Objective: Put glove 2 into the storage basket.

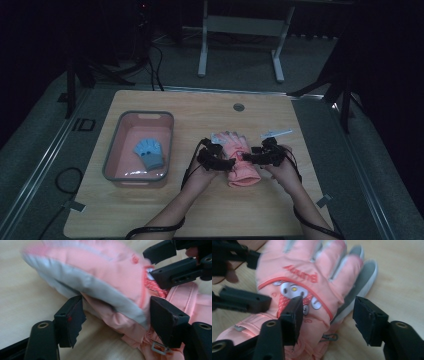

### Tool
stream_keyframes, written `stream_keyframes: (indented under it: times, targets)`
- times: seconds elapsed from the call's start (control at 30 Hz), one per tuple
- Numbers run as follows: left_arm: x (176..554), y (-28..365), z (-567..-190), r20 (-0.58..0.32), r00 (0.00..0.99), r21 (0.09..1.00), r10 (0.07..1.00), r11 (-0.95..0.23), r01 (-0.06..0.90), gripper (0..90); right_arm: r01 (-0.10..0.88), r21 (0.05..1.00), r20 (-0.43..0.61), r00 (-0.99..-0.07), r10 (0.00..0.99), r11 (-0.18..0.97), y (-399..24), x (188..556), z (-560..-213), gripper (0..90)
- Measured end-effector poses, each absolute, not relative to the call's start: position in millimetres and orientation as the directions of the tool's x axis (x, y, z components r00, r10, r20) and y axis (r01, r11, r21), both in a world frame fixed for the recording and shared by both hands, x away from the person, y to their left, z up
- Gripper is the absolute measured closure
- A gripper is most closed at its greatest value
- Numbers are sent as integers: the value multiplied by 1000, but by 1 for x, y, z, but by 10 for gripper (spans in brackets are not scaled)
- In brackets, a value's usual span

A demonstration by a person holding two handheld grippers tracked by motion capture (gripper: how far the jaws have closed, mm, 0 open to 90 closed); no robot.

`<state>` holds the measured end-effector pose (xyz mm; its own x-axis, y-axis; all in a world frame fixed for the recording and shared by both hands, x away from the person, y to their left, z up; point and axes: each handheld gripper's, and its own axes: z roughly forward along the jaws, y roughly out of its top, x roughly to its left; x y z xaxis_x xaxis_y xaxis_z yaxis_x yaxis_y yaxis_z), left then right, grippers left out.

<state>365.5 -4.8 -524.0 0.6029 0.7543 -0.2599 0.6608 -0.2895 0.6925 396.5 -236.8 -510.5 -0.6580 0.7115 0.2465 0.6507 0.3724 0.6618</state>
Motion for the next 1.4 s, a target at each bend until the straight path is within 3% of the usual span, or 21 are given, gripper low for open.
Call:
stream_keyframes:
  times: [0.3, 0.4, 0.43, 0.47, 0.53, 0.6, 0.77, 1.4]
  targets:
    - [377, -6, -546, -409, 569, 636, 713, -225, 739, 287, 783, 535, 414, -570, 709, 317, -240, 411, -532, 441]
    - [379, -6, -546, -432, 582, 631, 689, -230, 741, 419, 779, 539, 419, -579, 699, 322, -239, 411, -533, 514]
    - [379, -6, -544, -431, 596, 637, 677, -239, 733, 419, 779, 537, 426, -581, 694, 323, -239, 411, -533, 568]
    - [380, -6, -544, -439, 596, 635, 672, -237, 735, 509, 761, 554, 396, -598, 697, 338, -235, 408, -531, 632]
    - [380, -4, -544, -457, 592, 632, 663, -226, 741, 591, 745, 570, 368, -608, 704, 346, -232, 405, -529, 698]
    - [379, -4, -542, -459, 596, 632, 659, -229, 740, 647, 747, 574, 366, -600, 711, 335, -231, 403, -528, 721]
    - [380, -1, -532, -470, 605, 631, 643, -234, 739, 679, 739, 603, 365, -591, 719, 301, -231, 397, -518, 774]
    - [367, 28, -471, -390, 662, 673, 640, -292, 680, 689, 659, 703, 348, -647, 678, 268, -211, 379, -469, 777]
